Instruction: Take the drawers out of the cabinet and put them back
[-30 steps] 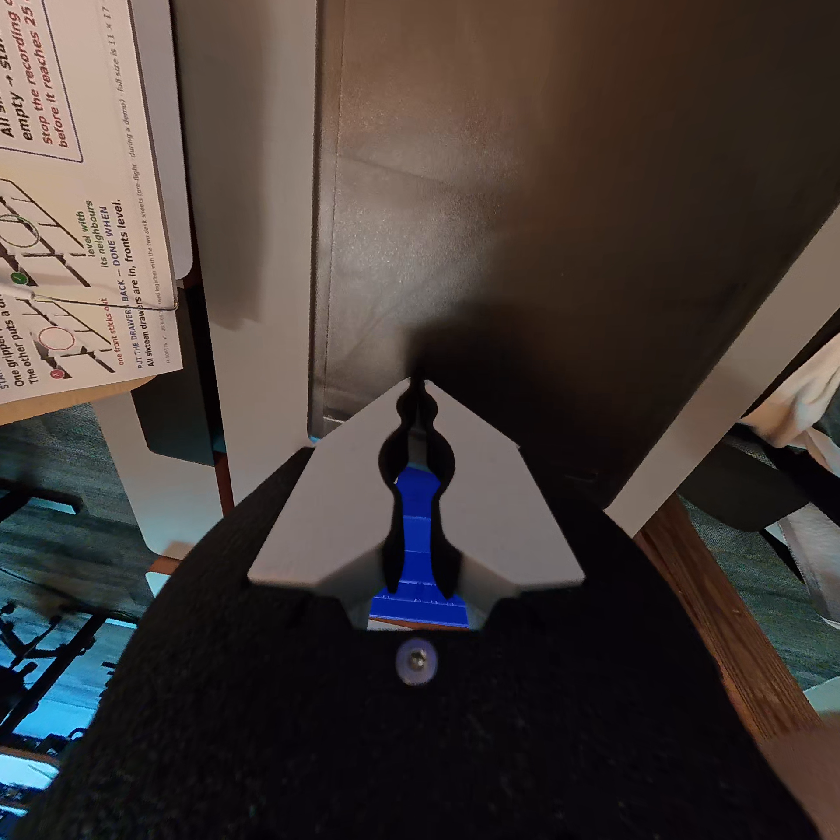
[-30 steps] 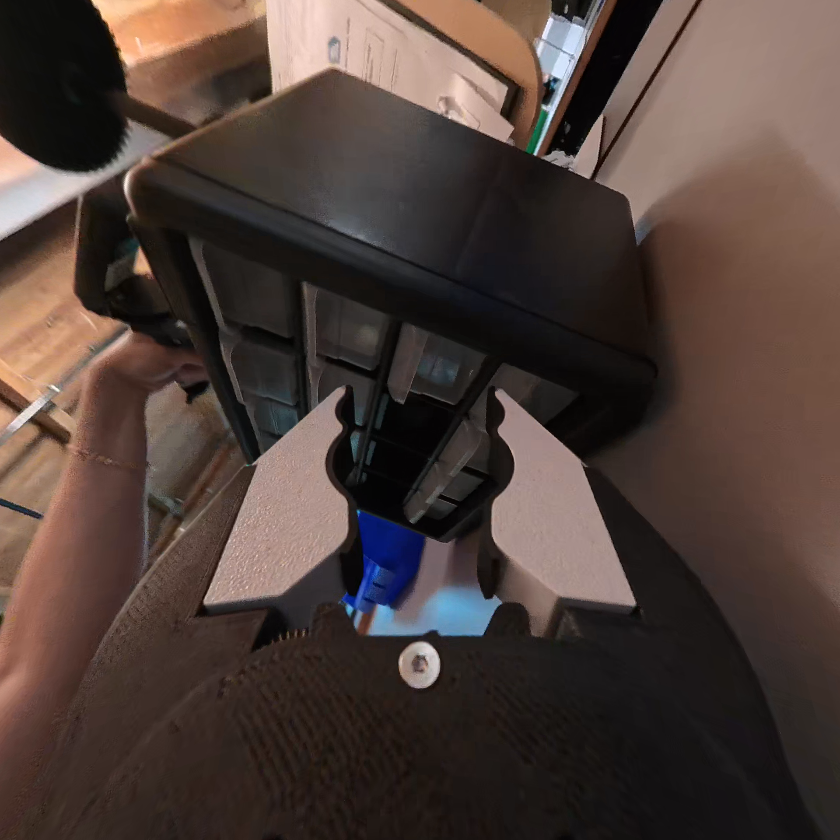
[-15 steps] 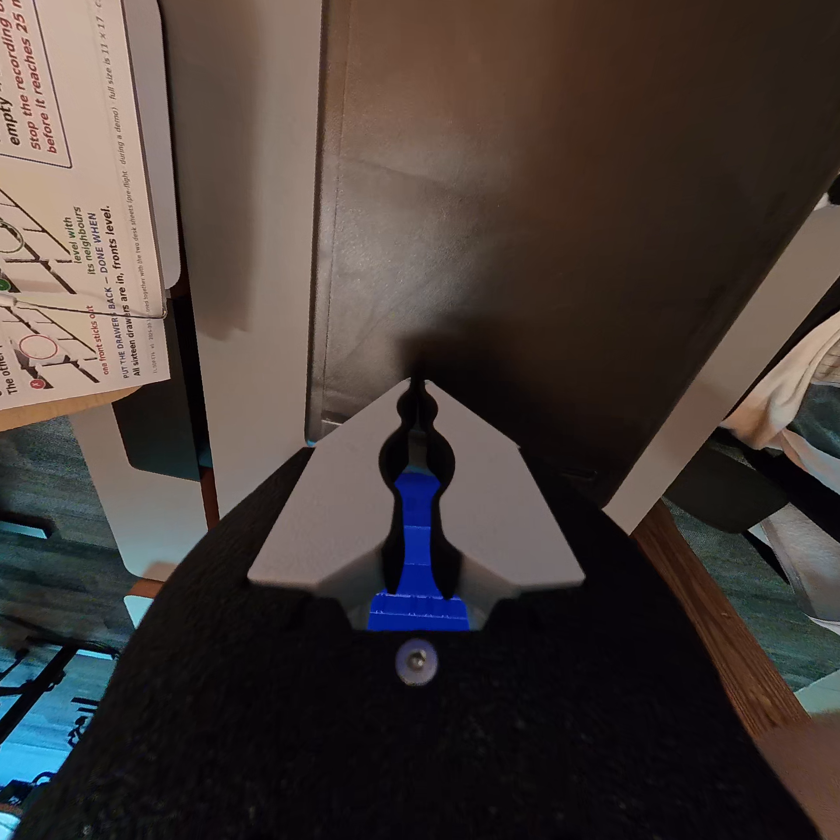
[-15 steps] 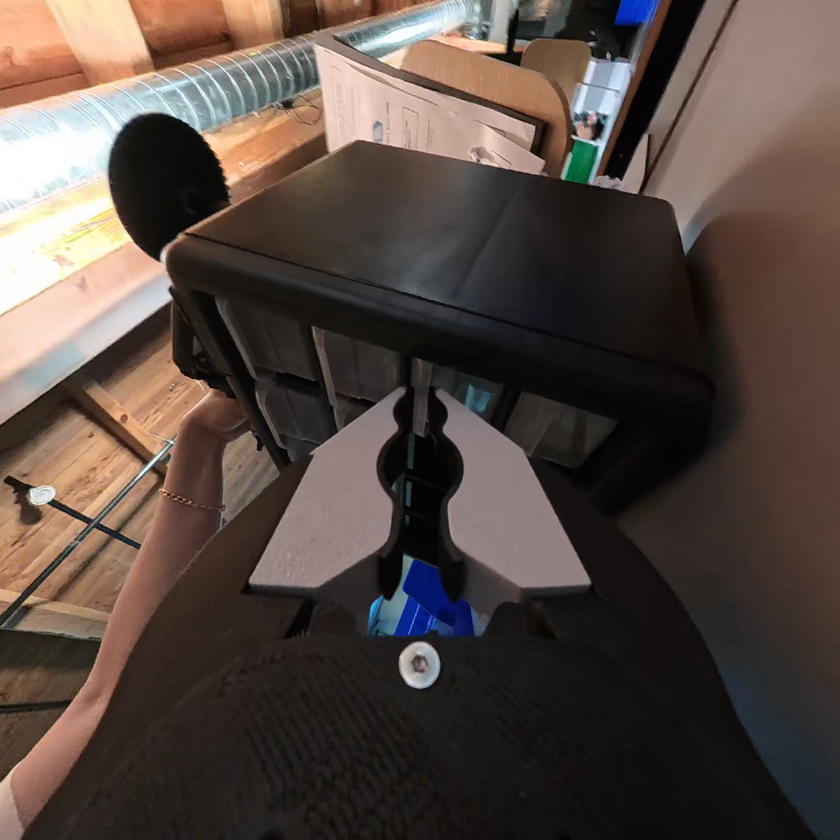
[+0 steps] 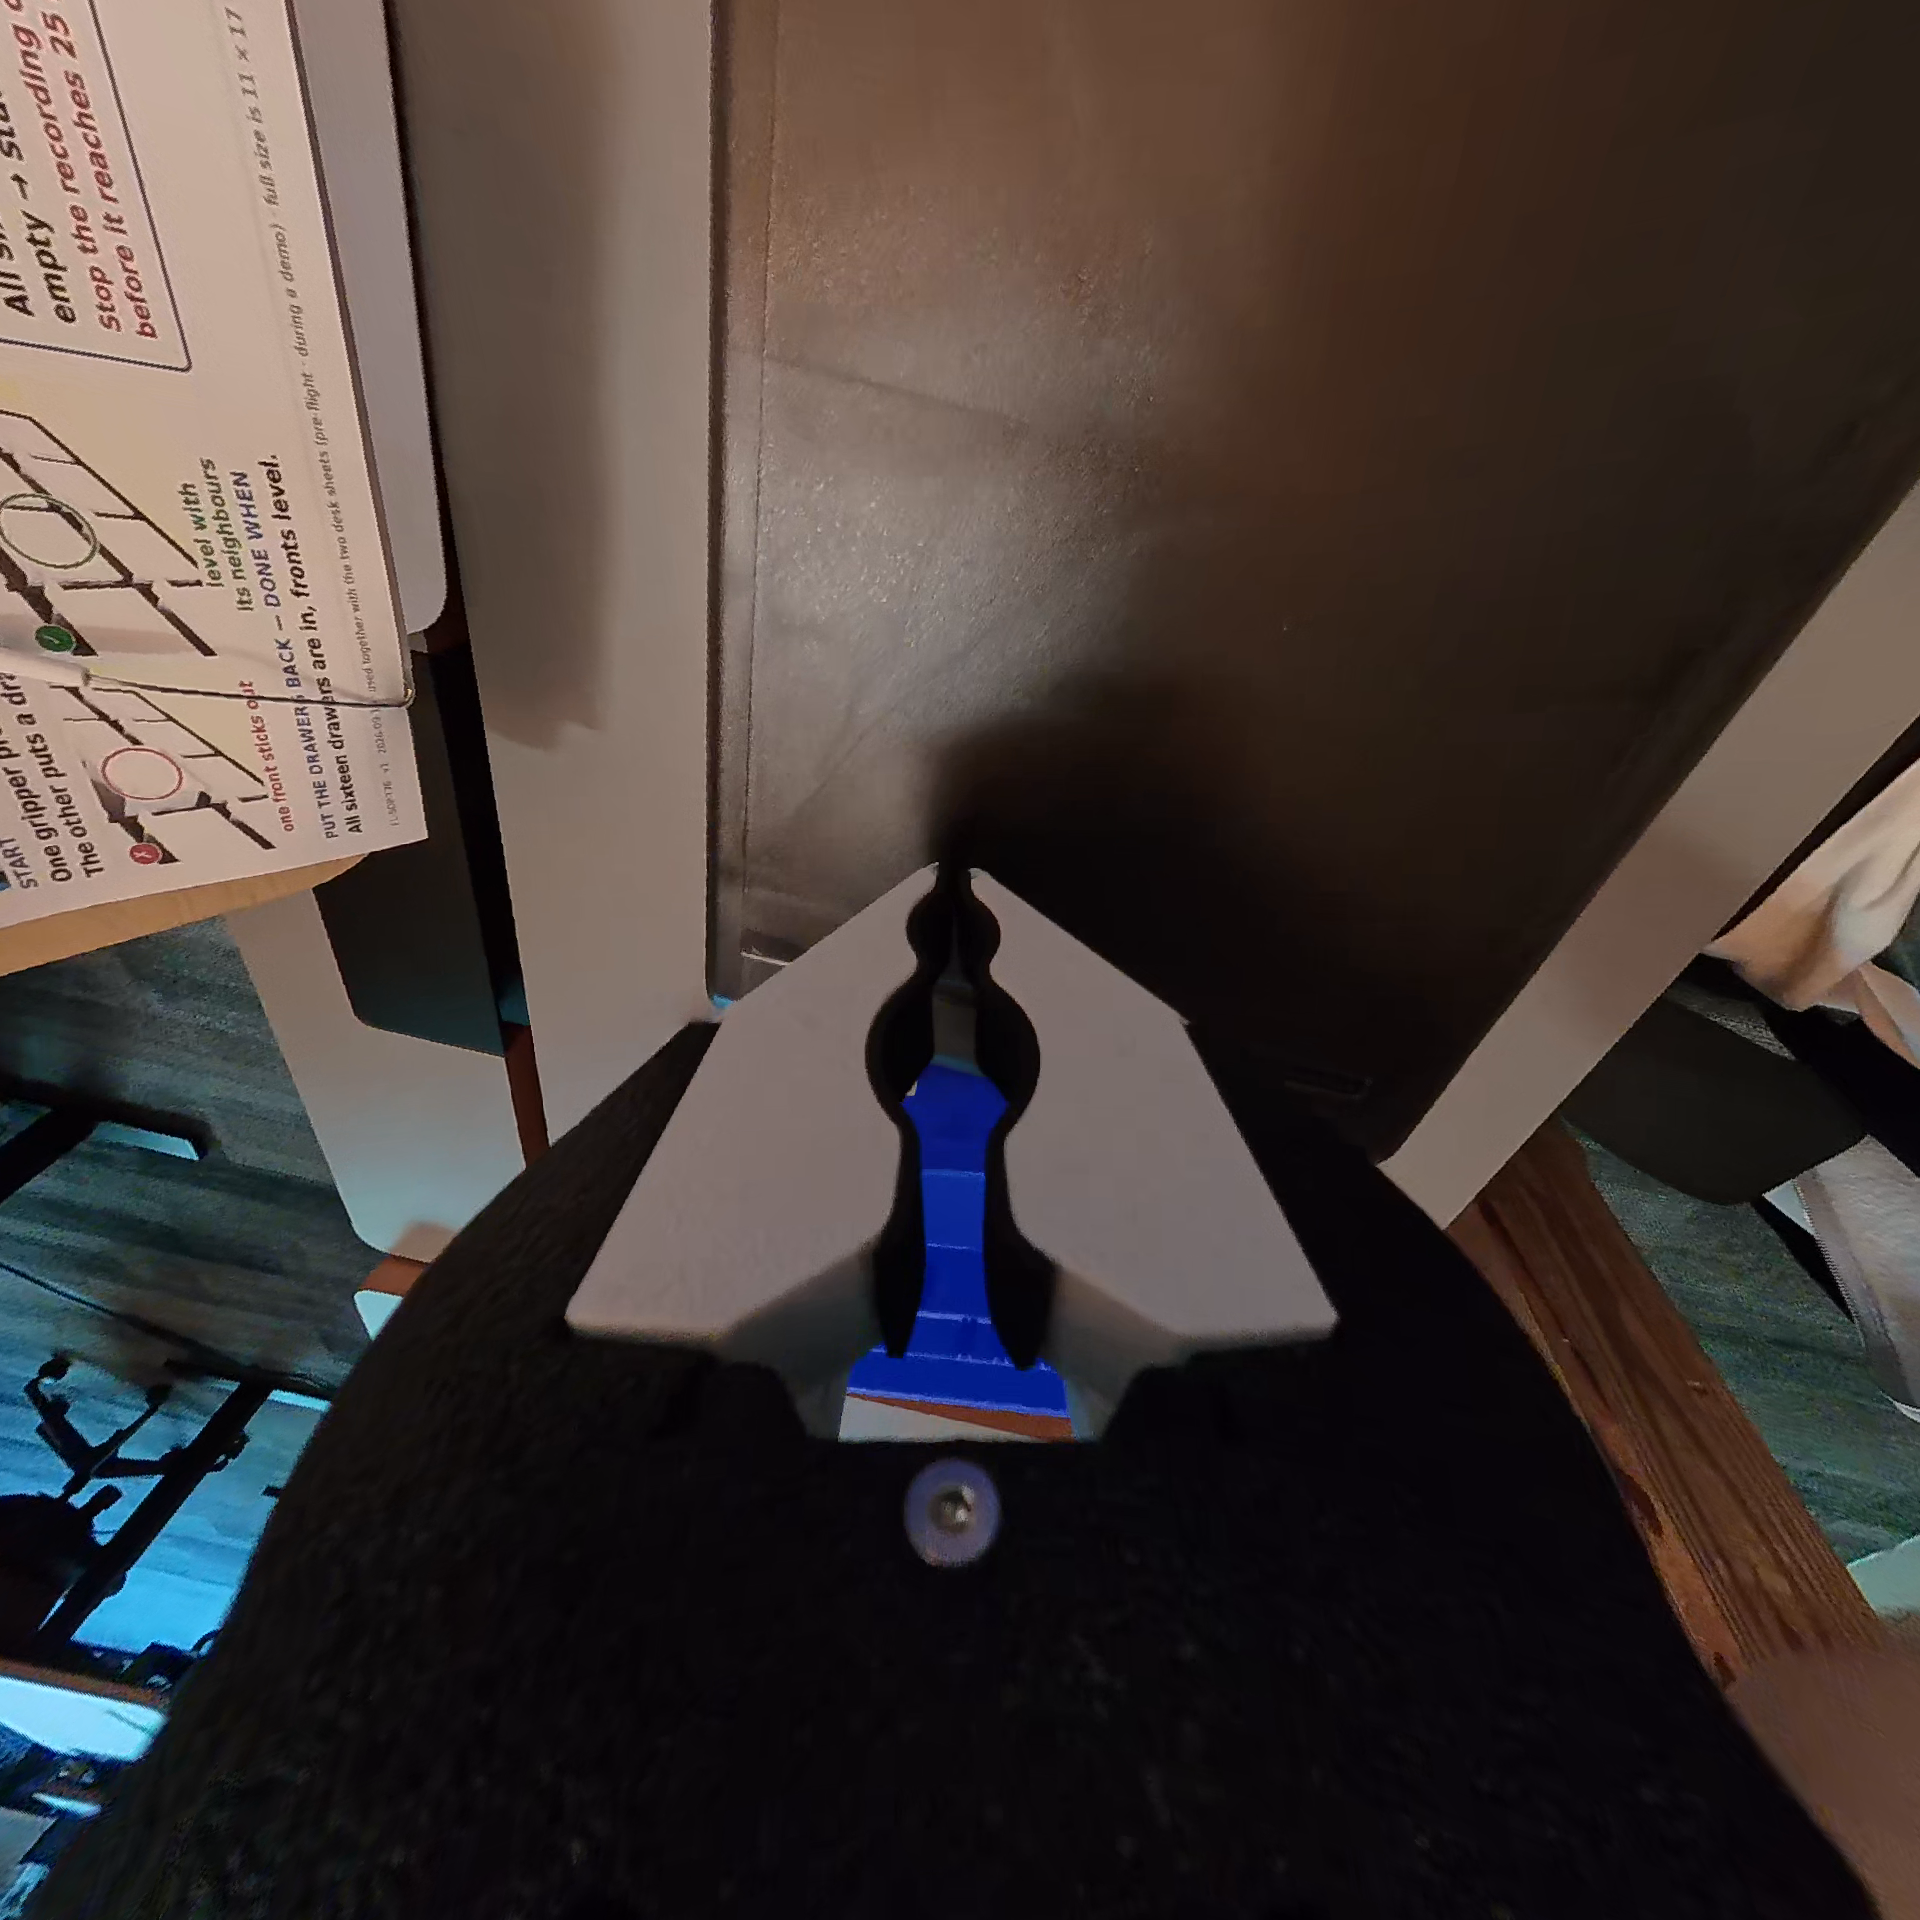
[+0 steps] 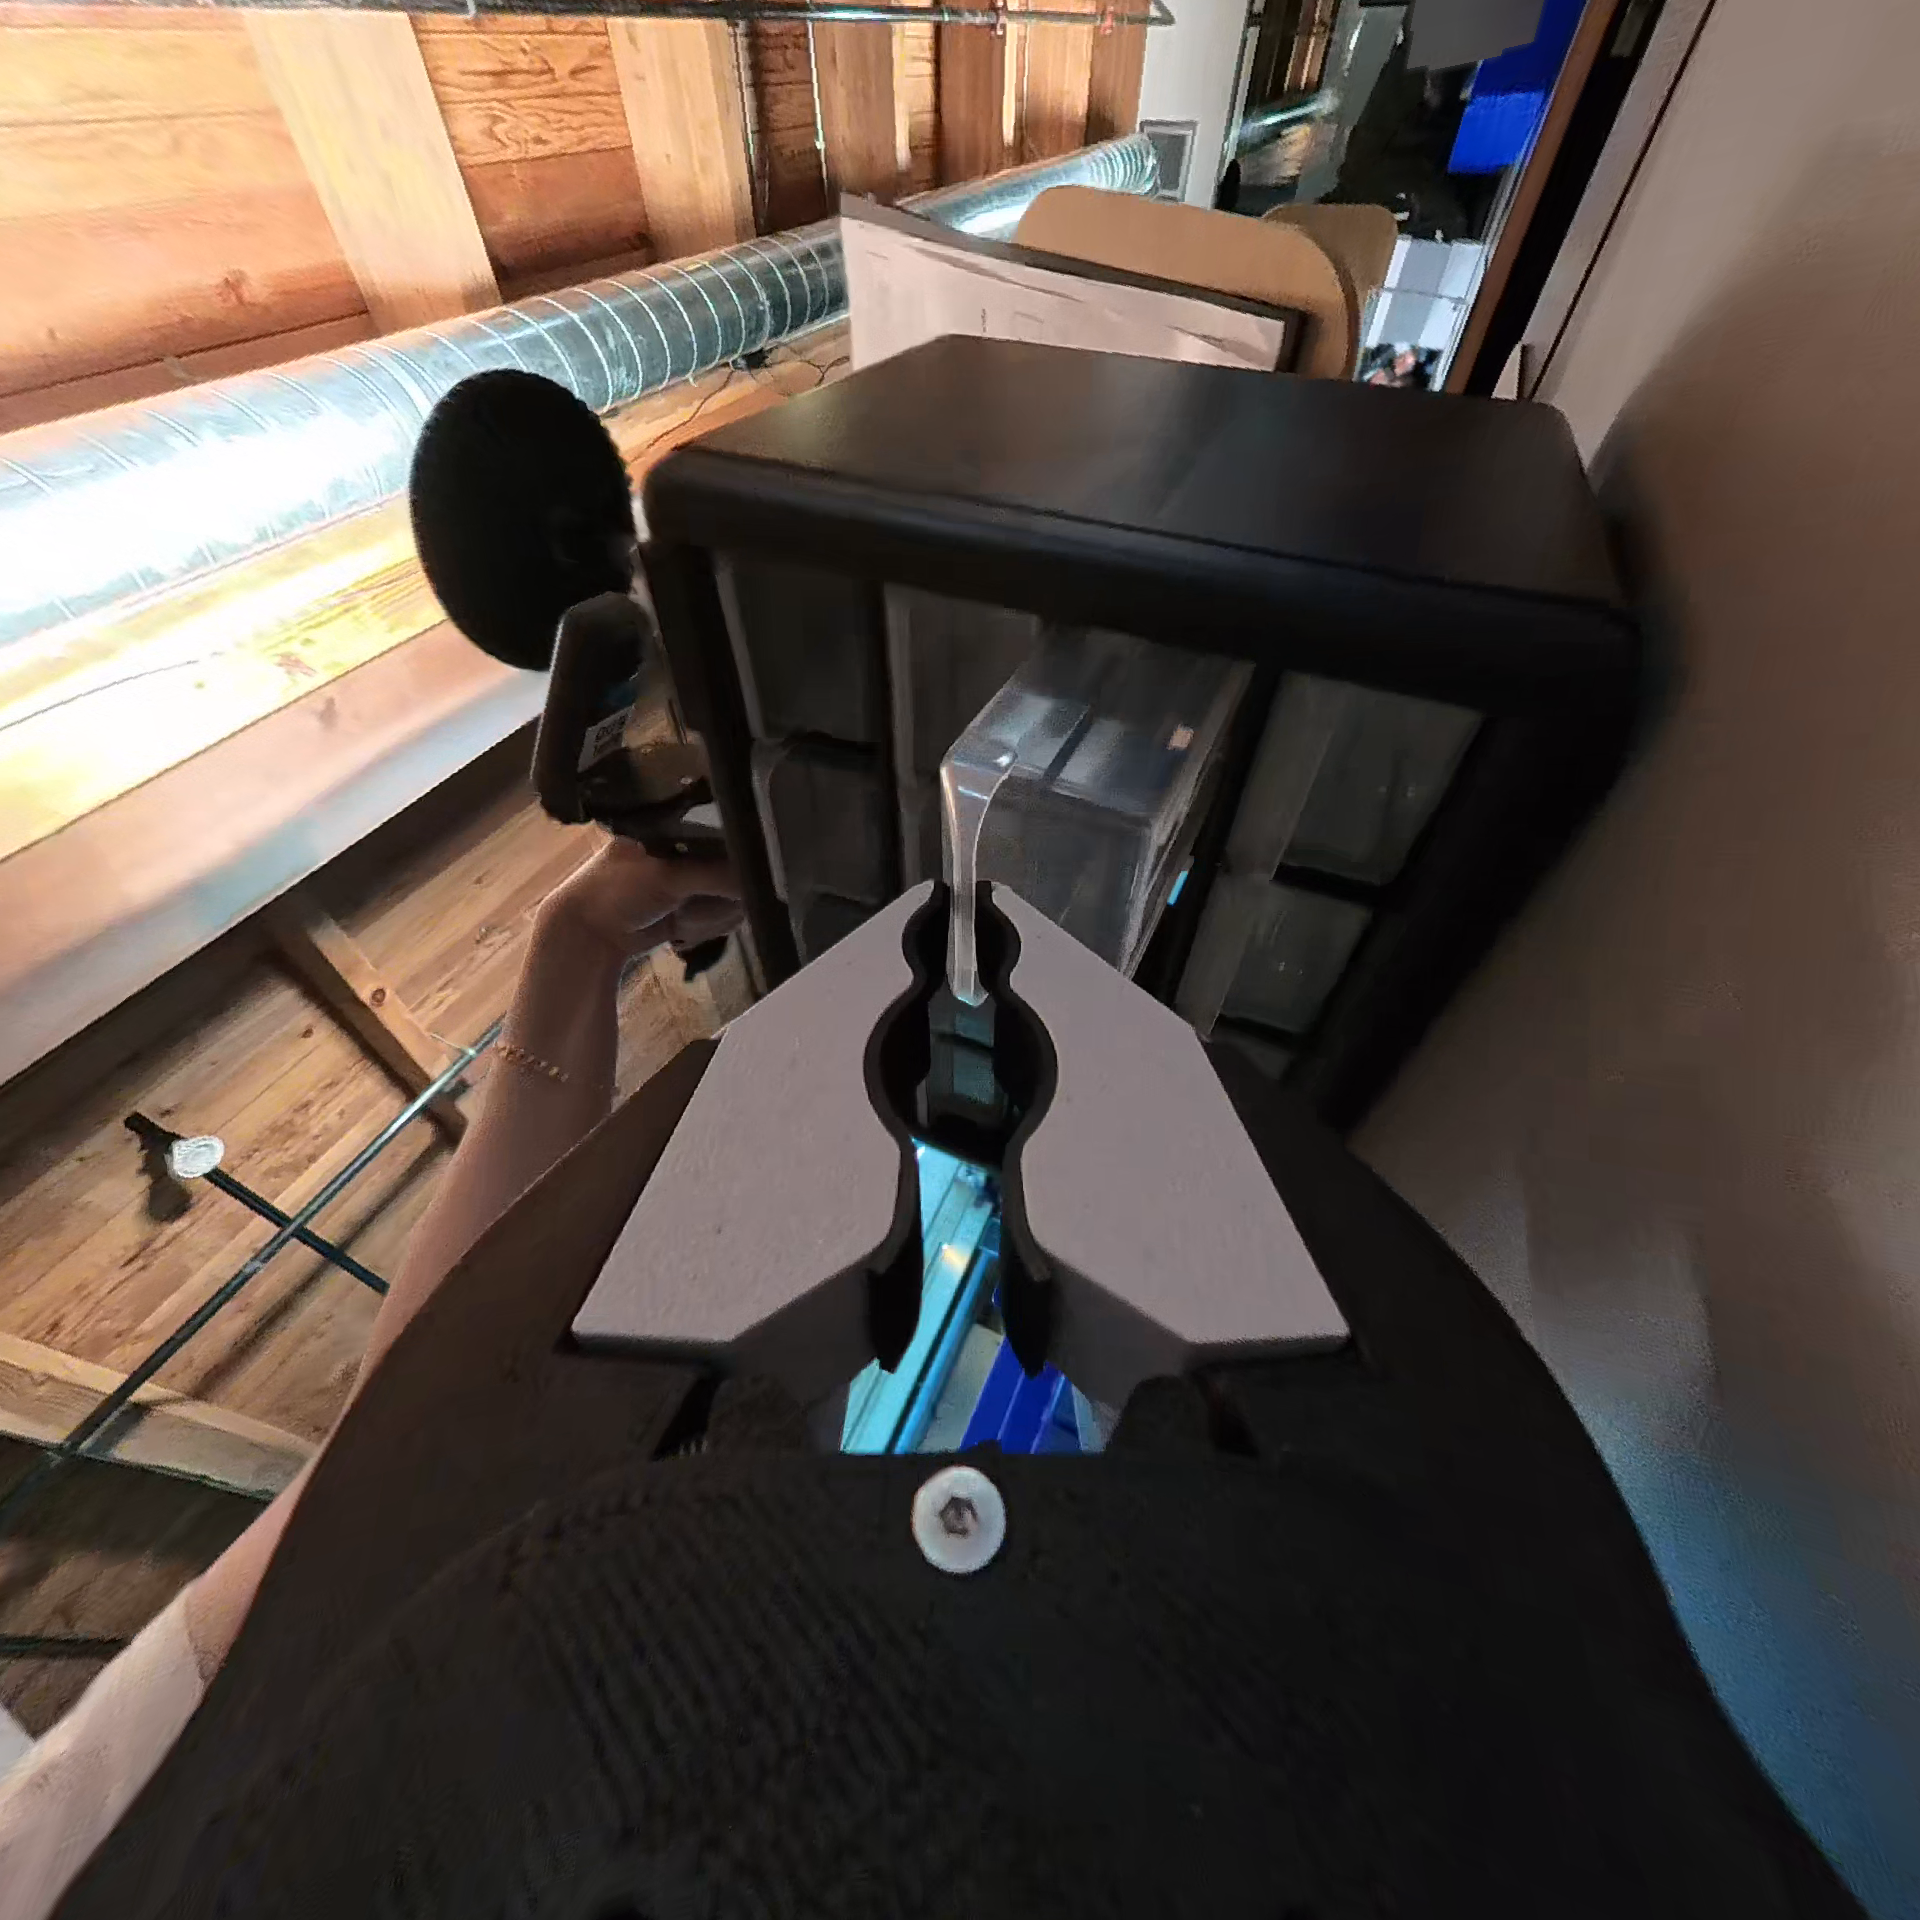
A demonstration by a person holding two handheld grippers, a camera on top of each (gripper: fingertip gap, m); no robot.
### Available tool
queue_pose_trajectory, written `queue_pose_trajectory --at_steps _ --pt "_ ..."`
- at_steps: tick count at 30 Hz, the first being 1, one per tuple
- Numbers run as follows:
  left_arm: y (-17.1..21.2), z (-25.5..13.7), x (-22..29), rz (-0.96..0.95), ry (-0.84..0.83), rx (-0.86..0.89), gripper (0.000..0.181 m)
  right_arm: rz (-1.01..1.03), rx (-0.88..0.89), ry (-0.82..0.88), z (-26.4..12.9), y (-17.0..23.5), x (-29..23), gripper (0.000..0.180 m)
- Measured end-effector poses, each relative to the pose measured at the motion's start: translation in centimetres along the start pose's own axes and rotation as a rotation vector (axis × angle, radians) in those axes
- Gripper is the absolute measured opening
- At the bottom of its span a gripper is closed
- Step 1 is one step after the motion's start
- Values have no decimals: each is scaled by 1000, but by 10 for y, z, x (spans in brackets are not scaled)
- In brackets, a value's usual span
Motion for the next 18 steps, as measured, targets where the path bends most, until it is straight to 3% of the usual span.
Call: queue_pose_trajectory --at_steps 5,11,14,18 --pt "0 0 0 5 -17 -29 0 -36 -22 43 -28 8 -8 3" --pt "0 0 0 -7 -3 -16 0 -102 -47 68 -33 6 -9 5" --pt "0 0 0 -13 -1 6 0 -155 -47 96 -32 1 -8 30" --pt "0 0 0 -20 11 16 0 -259 -80 137 -30 -4 -13 44"
Point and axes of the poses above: each gripper's, where its closed fingertips meet, z out along the fingers, y out of its underside, x = y × z across the jaws, the point moved 1 cm from there along -z, back along the fingers, and after that the axes turned 7 degrees about y, right-handed, at the moved point
